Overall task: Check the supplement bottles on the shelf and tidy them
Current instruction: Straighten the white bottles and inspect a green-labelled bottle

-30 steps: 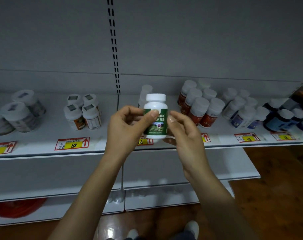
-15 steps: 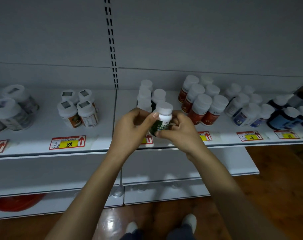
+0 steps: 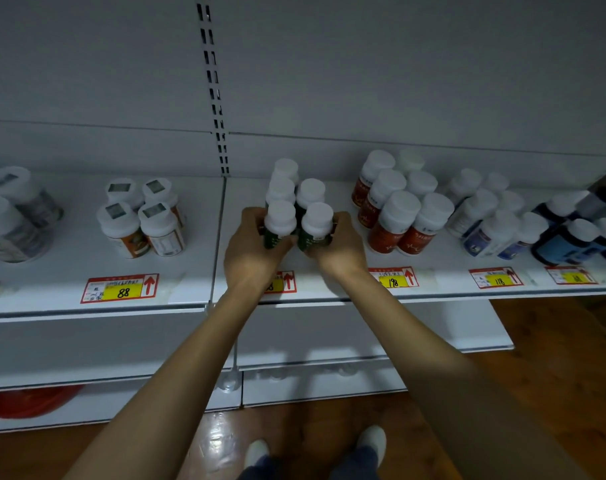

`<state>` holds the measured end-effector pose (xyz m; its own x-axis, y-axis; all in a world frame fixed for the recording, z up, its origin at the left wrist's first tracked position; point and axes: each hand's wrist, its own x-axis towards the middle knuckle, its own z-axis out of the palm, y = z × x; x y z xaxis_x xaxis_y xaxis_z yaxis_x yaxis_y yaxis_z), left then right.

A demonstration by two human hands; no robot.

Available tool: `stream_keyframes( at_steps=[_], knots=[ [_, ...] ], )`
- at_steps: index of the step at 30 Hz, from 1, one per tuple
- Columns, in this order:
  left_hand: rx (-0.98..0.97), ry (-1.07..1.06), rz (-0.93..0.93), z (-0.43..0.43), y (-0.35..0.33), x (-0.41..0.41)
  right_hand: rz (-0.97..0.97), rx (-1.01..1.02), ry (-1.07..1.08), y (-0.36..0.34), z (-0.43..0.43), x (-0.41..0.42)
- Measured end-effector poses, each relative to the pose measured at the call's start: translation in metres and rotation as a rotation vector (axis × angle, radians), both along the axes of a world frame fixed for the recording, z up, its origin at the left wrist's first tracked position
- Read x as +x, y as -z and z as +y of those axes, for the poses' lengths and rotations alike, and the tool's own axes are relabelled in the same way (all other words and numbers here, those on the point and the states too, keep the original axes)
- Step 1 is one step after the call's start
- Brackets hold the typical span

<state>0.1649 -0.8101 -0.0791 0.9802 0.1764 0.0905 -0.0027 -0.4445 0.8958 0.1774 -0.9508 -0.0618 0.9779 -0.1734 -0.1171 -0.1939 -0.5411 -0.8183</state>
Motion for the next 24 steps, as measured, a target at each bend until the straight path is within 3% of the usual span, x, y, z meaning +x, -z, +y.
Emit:
stream_keyframes(
  at_steps=[3,6,9,12,15,18,24],
  knots=[
    [-0.057,0.008,-0.036,0.001,-0.007,-0.008,-0.001,-0.026,-0.026,0.001,0.001,-0.006],
    [-0.26,0.018,-0.074,0.007,-0.024,-0.026,-0.17,0.015,0.083,-0.002,0.005,-0.03],
    [-0.635,0.134,-0.004,0.019,-0.039,-0.047,-0.283,0.341,0.163,-0.022,0.016,-0.063],
    [-0.945,0.282,0.057,0.028,-0.048,-0.066,-0.199,0.625,-0.008,-0.048,0.028,-0.094],
    [-1.127,0.339,0.069,0.031,-0.061,-0.077,-0.214,0.633,-0.148,-0.06,0.037,-0.114],
    [-1.16,0.36,0.089,0.031,-0.067,-0.084,-0.344,0.513,-0.103,-0.059,0.045,-0.125],
    [-0.95,0.3,0.048,0.03,-0.079,-0.094,-0.463,0.435,-0.051,-0.062,0.062,-0.137]
  ],
)
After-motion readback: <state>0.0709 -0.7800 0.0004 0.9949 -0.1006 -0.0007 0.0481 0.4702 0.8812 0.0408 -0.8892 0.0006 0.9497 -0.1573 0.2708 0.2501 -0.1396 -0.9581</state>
